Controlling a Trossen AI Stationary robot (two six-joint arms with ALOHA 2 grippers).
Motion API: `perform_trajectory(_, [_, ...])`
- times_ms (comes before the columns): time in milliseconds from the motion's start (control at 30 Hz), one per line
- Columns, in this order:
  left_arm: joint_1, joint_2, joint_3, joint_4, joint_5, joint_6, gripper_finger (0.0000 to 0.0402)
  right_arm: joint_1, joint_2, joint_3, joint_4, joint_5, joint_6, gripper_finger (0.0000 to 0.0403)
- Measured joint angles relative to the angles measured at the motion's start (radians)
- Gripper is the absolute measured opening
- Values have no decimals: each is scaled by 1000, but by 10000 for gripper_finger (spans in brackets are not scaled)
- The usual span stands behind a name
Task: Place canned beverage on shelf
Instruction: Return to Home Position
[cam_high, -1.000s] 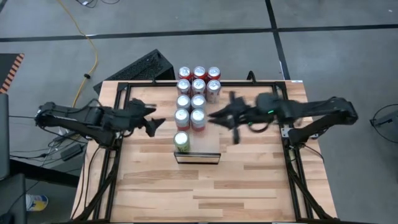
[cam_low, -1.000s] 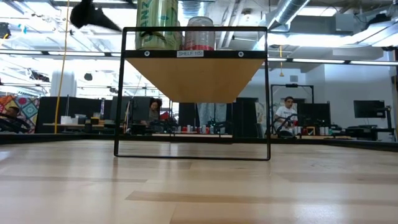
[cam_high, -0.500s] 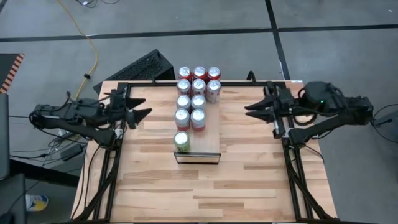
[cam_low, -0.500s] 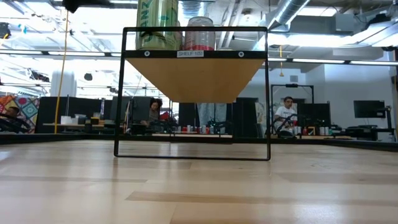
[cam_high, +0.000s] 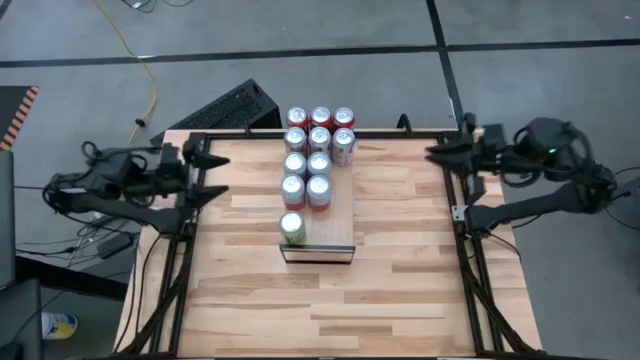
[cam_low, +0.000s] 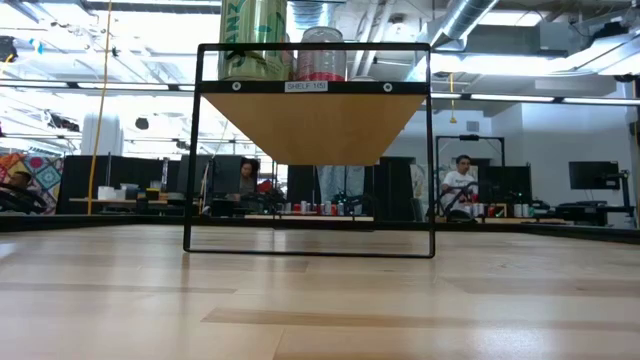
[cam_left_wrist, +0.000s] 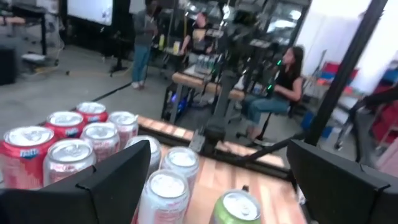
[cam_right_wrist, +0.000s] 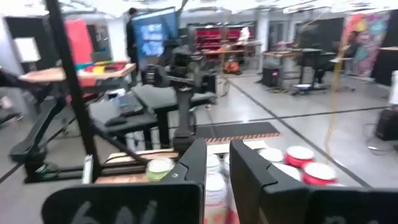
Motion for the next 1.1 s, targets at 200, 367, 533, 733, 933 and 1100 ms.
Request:
perform_trajectory(200, [2,-68,-1,-22,16,-6,363,-41,-120,-44,-22,0,33,63])
perform_trajectory(367, [2,-132,-89,12,15,-23,363,-47,-237,-154,33,1,87,63])
perform_trajectory(533, [2,-216,-201,74,4,-75,363,-47,-349,-279,142,0,97,63])
perform_trajectory(733, [2,-335,-298,113,-24,-81,363,-47,-470,-380,141,19,135,63])
perform_trajectory(933, [2,-505,-408,102,-90,-120,363,-47,-603,-473,161,38,150,63])
perform_trajectory(1100, [2,-541,-466,70,-132,-175,363,-47,-728,-557,188,104,160,63])
